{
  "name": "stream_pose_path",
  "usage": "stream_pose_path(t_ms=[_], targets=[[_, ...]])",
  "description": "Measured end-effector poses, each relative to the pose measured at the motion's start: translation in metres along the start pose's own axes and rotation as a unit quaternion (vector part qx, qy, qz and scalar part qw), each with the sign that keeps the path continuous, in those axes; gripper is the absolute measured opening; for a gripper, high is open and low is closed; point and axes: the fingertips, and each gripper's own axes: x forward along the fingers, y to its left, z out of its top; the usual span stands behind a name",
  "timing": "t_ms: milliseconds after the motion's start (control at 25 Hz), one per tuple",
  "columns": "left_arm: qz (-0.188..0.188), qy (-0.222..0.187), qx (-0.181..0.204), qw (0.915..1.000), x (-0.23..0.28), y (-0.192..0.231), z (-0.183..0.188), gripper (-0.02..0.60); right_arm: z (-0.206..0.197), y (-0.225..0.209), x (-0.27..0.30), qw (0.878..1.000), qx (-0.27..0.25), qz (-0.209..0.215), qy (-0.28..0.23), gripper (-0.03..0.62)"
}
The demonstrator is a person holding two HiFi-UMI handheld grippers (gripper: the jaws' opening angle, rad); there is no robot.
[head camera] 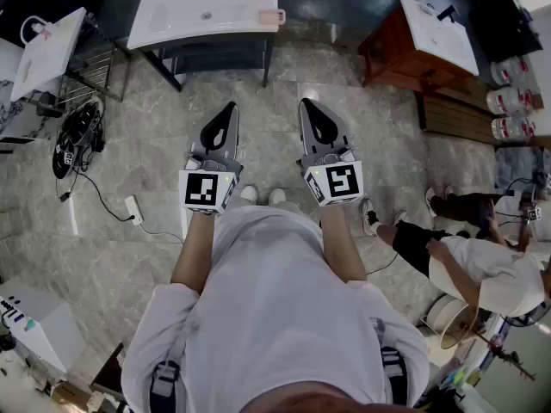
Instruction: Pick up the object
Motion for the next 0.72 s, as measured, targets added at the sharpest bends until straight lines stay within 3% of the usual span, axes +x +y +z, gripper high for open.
stream_pose_path(t_ms=[720], targets=[[-0.001, 0.006, 0.000, 1.0000, 0.0109, -0.0049, -0.0028, 0.000, -0.0022, -0.0093, -0.0025, 1.000, -0.007, 0.001, 0.001, 0.000]])
